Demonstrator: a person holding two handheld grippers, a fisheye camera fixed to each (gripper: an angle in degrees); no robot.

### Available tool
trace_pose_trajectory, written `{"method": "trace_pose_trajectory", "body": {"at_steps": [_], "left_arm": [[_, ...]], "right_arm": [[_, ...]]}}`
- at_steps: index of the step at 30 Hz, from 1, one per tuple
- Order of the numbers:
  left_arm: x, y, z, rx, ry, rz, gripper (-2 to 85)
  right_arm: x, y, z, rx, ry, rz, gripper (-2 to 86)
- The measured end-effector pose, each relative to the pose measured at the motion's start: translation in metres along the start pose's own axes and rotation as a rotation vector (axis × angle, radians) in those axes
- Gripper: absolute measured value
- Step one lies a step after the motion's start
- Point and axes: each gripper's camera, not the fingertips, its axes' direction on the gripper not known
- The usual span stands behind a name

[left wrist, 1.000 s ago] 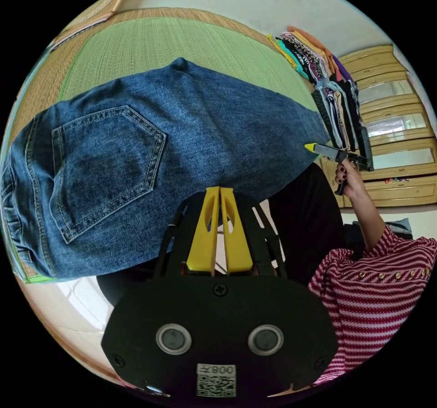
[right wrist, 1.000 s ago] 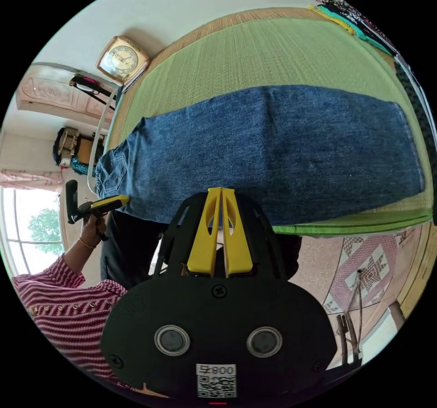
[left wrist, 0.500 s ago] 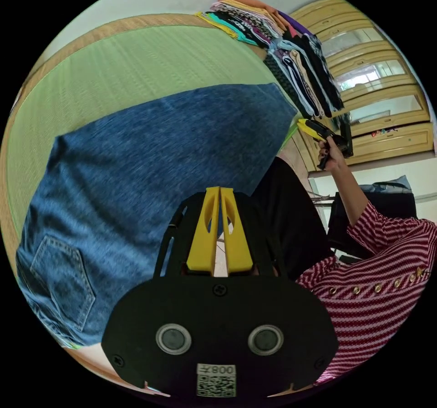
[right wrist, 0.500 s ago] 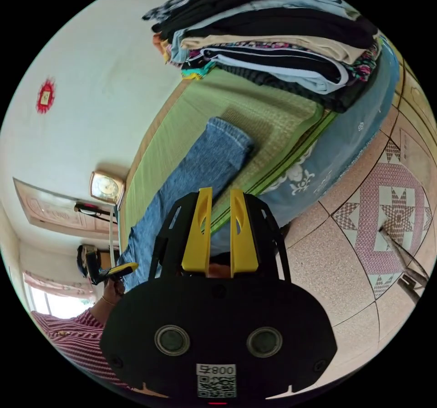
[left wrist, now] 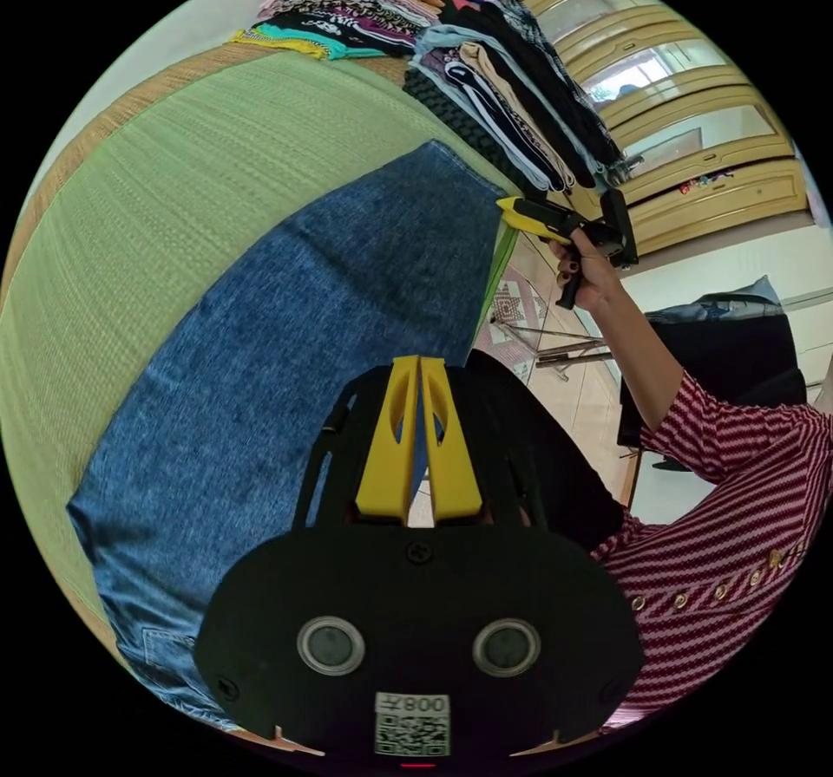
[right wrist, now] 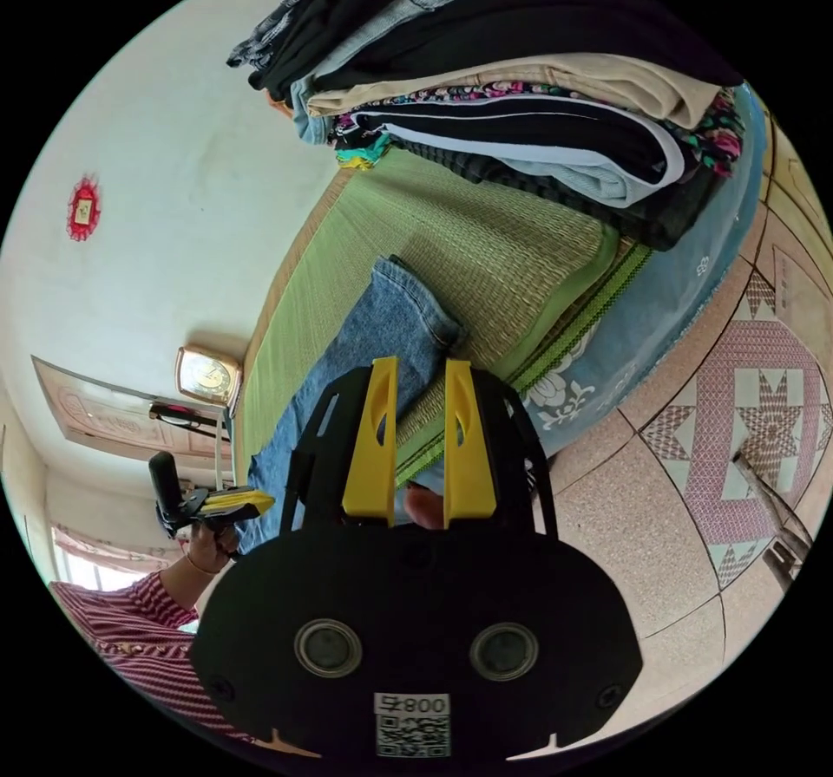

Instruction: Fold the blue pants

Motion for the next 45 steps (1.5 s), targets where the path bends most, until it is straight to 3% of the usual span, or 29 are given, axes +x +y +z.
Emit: {"method": "trace_pose_trajectory", "body": {"at_steps": [15, 27, 45], "left_arm": [[0.028, -0.193, 0.021, 0.039, 0.005, 0.055, 1.6], [0.057, -0.342, 0.062, -0.073, -0.038, 0.091, 8.5], [0.105, -0.424, 0.08, -0.075, 0.101, 0.132, 2.8]], "right_arm": [[0.073, 0.076, 0.063, -0.001, -0.205, 0.02, 7.8], [0.084, 0.122, 0.137, -0.042, -0.31, -0.015, 7.3], [0.115, 0.14, 0.197, 0.031, -0.439, 0.018, 2.0]]}}
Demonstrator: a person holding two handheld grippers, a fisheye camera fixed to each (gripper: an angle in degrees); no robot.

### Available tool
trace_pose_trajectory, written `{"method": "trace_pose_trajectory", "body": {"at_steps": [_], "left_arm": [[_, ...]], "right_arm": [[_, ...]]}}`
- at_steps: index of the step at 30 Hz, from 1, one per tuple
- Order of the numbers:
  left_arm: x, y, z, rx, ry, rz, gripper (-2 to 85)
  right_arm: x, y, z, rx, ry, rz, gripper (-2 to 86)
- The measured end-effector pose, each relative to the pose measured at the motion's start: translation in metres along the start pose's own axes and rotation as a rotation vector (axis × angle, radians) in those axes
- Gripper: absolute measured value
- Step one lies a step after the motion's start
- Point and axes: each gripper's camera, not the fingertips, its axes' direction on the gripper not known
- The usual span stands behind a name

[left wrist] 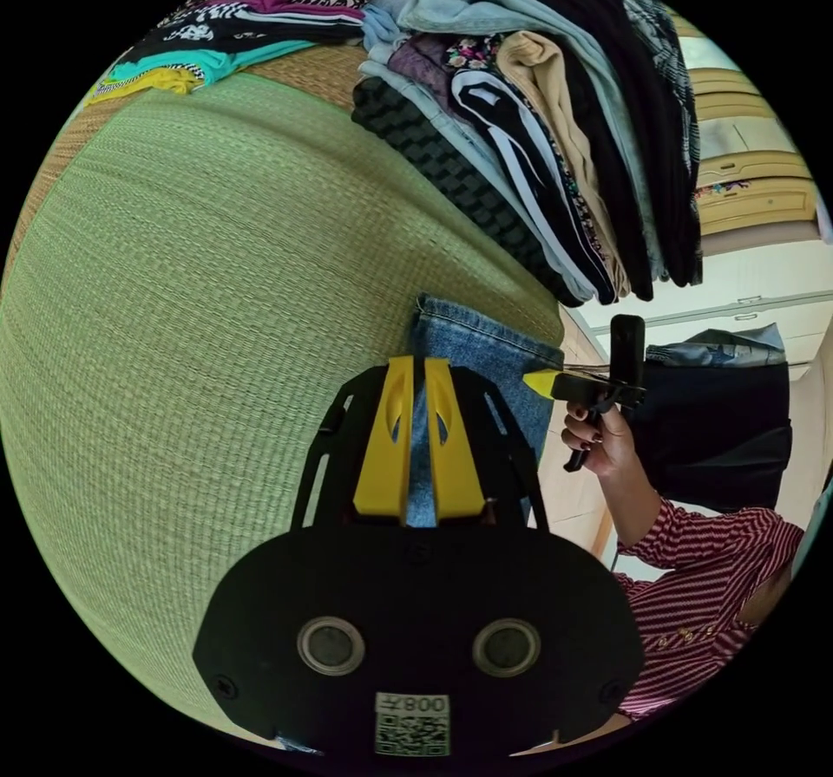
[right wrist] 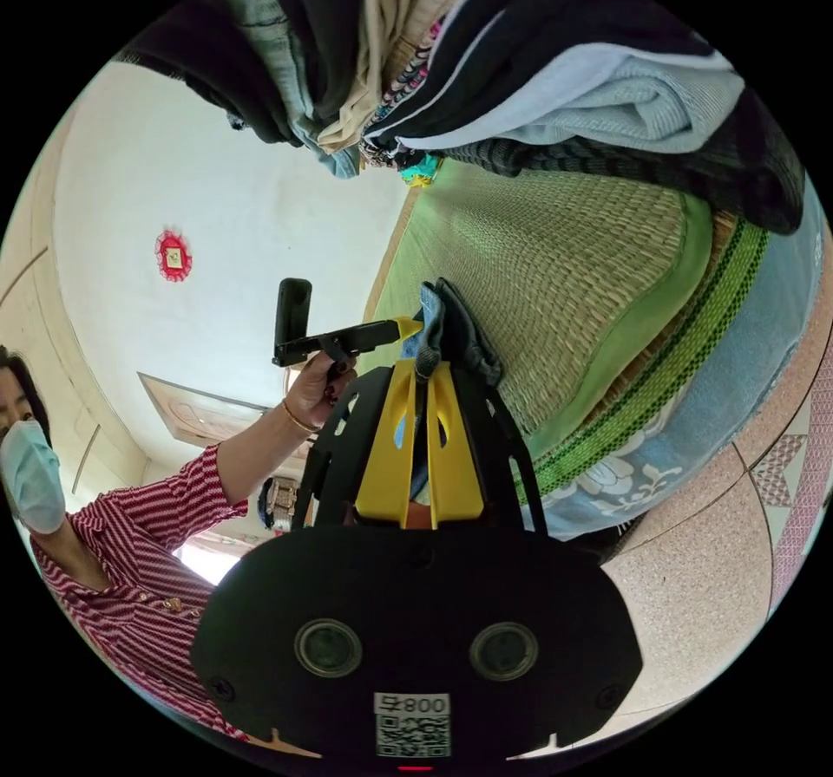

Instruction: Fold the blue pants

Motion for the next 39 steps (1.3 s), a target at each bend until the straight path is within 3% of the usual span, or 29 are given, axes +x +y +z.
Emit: {"method": "trace_pose_trajectory", "body": {"at_steps": [13, 24, 29, 39], "left_arm": [[0.034, 0.019, -0.03, 0.165, 0.109, 0.025, 2.0], [0.069, 0.043, -0.032, 0.186, 0.157, 0.078, 1.9], [0.088, 0.061, -0.038, 0.19, 0.215, 0.15, 1.8], [0.138, 0.11, -0.066, 0.164, 0.301, 0.369, 1.8]], "right_arm": [[-0.078, 0.03, 0.011, 0.014, 0.032, -0.215, 1.8], [-0.036, 0.049, -0.007, 0.034, 0.034, -0.14, 6.8], [0.02, 0.065, -0.009, 0.022, -0.07, -0.043, 12.2], [0.028, 0.025, -0.001, -0.072, -0.358, -0.155, 15.8]]}}
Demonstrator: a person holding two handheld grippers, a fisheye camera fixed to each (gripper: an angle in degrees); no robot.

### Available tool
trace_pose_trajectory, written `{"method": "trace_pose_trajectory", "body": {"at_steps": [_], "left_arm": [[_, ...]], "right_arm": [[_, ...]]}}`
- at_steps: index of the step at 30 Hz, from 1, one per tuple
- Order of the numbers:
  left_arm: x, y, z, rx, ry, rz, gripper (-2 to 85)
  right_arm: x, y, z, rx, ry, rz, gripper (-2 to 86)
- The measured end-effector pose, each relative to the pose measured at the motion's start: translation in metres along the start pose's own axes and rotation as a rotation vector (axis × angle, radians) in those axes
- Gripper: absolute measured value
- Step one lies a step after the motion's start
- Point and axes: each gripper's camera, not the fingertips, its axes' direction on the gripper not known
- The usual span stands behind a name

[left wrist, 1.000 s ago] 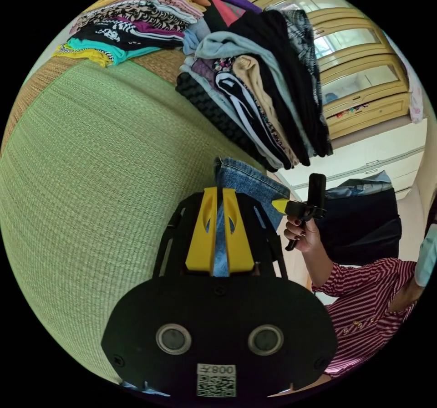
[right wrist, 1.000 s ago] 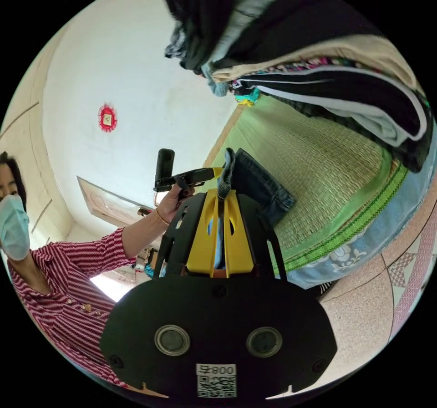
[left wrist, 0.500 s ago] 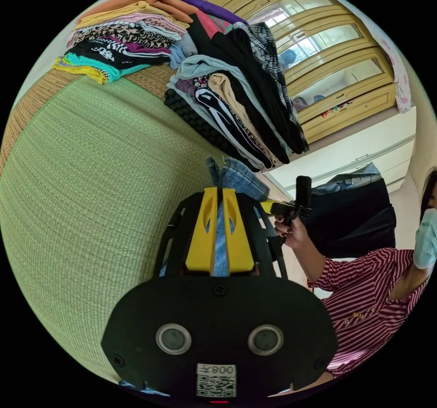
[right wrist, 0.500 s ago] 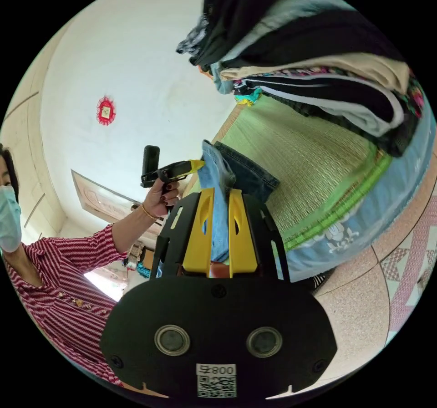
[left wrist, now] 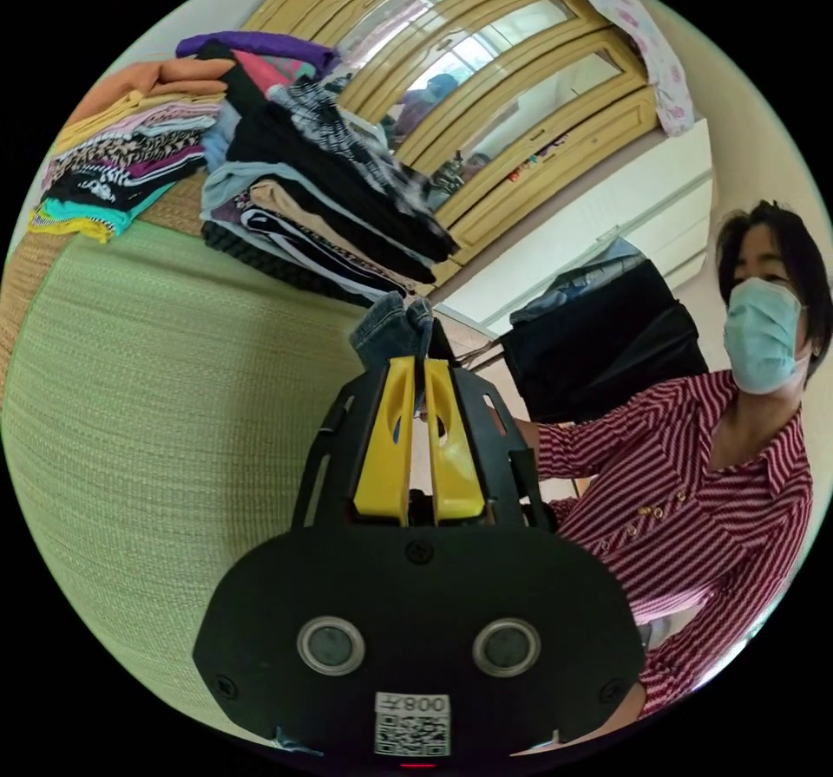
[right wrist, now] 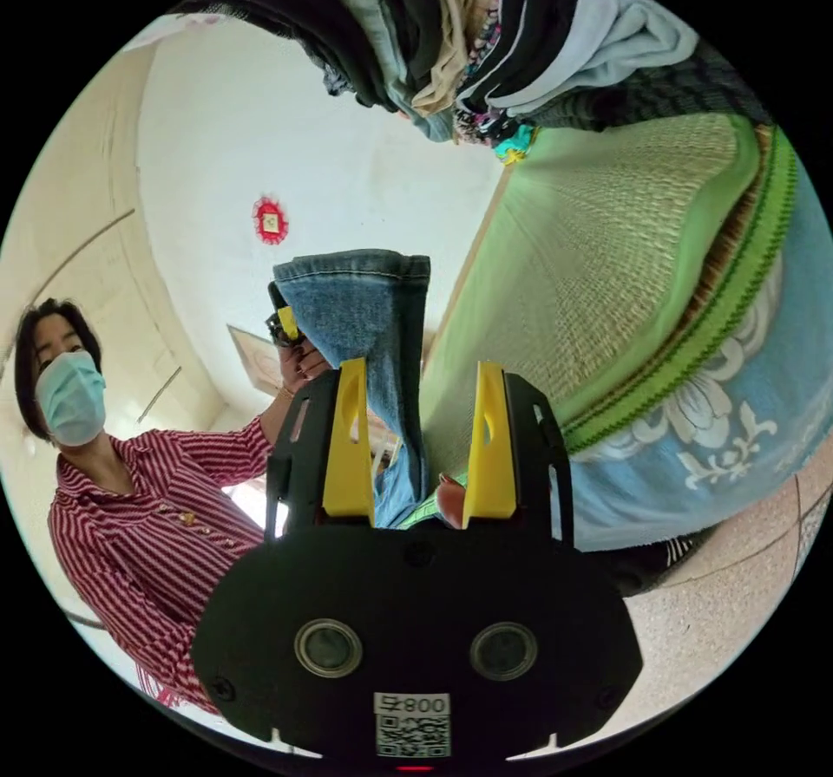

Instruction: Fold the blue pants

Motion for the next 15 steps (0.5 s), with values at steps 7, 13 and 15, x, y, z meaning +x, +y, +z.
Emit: {"method": "trace_pose_trajectory", "body": {"at_steps": [7, 13, 15], "left_arm": [[0.025, 0.019, -0.008, -0.009, 0.077, 0.03, 1.8], [0.042, 0.033, -0.014, -0.035, 0.06, 0.046, 1.8], [0.043, 0.04, -0.018, -0.029, 0.045, 0.028, 1.8]], "right_arm": [[-0.003, -0.04, 0.008, -0.023, -0.324, -0.082, 17.4], [-0.028, -0.084, 0.001, 0.014, -0.464, -0.156, 11.7], [-0.042, -0.097, -0.01, 0.036, -0.465, -0.184, 7.6]]}}
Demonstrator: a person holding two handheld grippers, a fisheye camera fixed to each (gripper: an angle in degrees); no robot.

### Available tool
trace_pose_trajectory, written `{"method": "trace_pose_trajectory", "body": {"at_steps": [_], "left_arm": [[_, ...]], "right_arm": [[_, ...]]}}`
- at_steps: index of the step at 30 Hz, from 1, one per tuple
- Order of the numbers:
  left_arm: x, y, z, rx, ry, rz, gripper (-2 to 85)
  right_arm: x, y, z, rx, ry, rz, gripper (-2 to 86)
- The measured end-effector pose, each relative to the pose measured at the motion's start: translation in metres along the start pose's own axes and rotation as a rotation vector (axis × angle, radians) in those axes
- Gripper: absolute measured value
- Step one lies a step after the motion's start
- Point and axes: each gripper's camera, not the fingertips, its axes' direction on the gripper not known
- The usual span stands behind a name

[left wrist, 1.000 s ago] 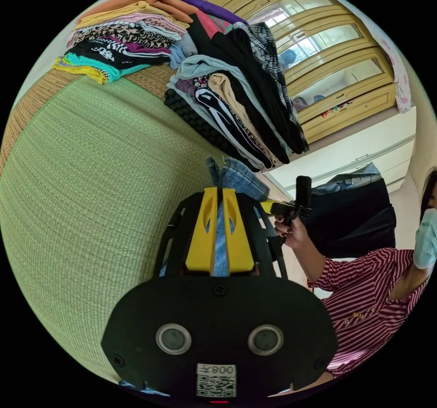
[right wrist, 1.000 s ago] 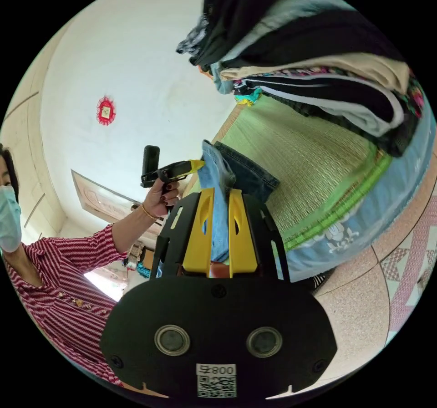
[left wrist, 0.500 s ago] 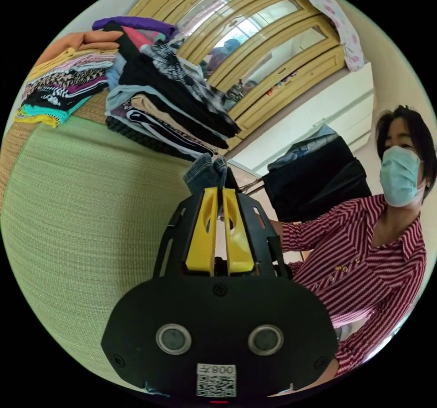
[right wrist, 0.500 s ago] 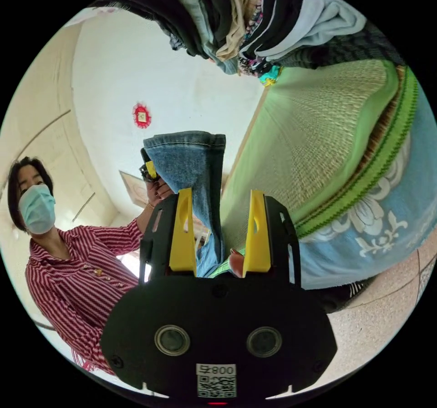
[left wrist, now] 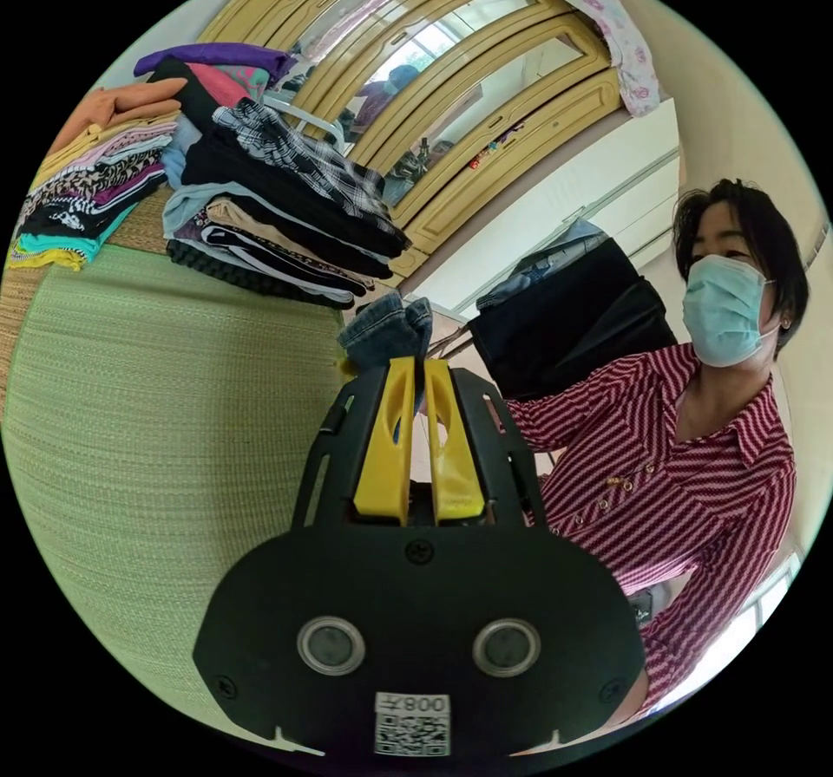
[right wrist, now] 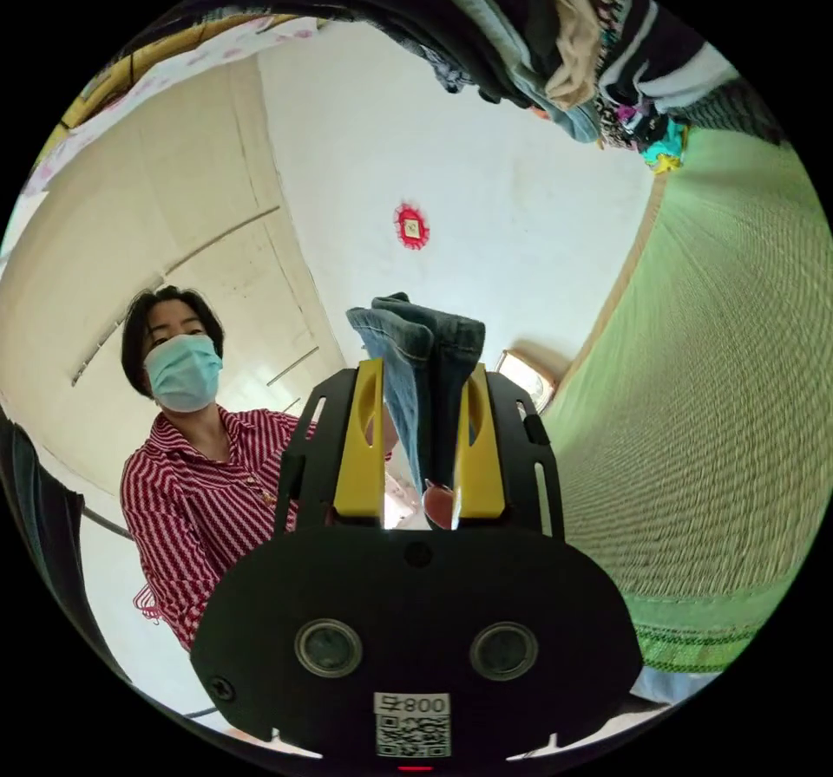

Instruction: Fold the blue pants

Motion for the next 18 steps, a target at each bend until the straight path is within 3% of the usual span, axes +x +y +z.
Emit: {"method": "trace_pose_trajectory", "body": {"at_steps": [7, 13, 18], "left_arm": [[-0.017, 0.015, -0.004, 0.015, -0.065, -0.133, 1.9], [-0.041, 0.025, 0.013, -0.103, -0.181, -0.245, 1.9], [-0.035, 0.04, 0.007, -0.116, -0.222, -0.238, 1.9]], "right_arm": [[-0.064, -0.054, -0.01, -0.012, 0.283, -0.014, 0.4], [-0.078, -0.09, -0.009, -0.006, 0.519, 0.128, 0.4], [-0.102, -0.128, 0.007, 0.008, 0.586, 0.147, 2.1]]}}
